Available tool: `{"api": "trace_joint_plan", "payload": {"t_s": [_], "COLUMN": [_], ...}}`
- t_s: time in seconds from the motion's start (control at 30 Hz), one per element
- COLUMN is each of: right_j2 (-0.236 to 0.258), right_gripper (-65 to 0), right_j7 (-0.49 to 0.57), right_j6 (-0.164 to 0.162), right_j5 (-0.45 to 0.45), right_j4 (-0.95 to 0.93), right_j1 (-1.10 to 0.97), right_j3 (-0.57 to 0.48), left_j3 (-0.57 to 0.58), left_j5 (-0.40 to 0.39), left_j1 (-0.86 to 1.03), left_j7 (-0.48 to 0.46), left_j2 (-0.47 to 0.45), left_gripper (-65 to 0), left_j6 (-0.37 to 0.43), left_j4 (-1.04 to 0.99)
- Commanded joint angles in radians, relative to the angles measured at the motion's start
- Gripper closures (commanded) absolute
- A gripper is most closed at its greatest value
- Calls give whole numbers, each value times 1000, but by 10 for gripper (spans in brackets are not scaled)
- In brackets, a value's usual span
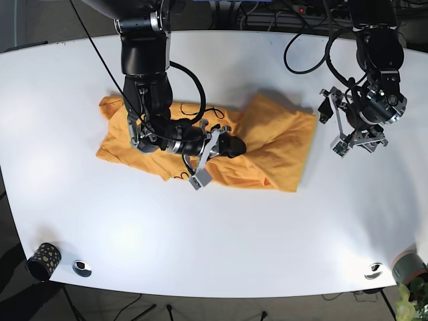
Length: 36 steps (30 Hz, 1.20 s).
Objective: Fold the T-shirt properly
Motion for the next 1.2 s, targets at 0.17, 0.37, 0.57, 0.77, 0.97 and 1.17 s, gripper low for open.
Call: {"api": "trace_joint_plan", "payload": {"t_s": [0.17,0.37,0.57,0.77,0.97,1.17], "right_j2": [25,52,91,151,215,260], "right_gripper": [-19,-19,-79,-384,-458,-465], "right_j7": [-37,-34,9,85,63,-3], "right_j6": [12,12,12,12,12,12], "right_j5": [29,24,23,28,32,32], "right_j4": [71,-26,-190,-236,-55,163], "right_j1": [105,160,188,171,127,39], "right_j3": [-5,-5,-7,1,5,187], "left_j3": [-2,-2,-2,4,27,28], "left_j5": [-3,-3,-3,-6,-4,-1], "left_j1": [0,0,0,-10,-93,-203], "left_j7": [-19,-19,-19,-19,-19,-19], "left_j2": [-8,-8,-10,-4,65,177], "left_gripper": [-469,-469,-469,-469,-469,-469], "left_j6": [1,1,1,1,6,9], "left_j4": [14,14,14,18,20,8]}}
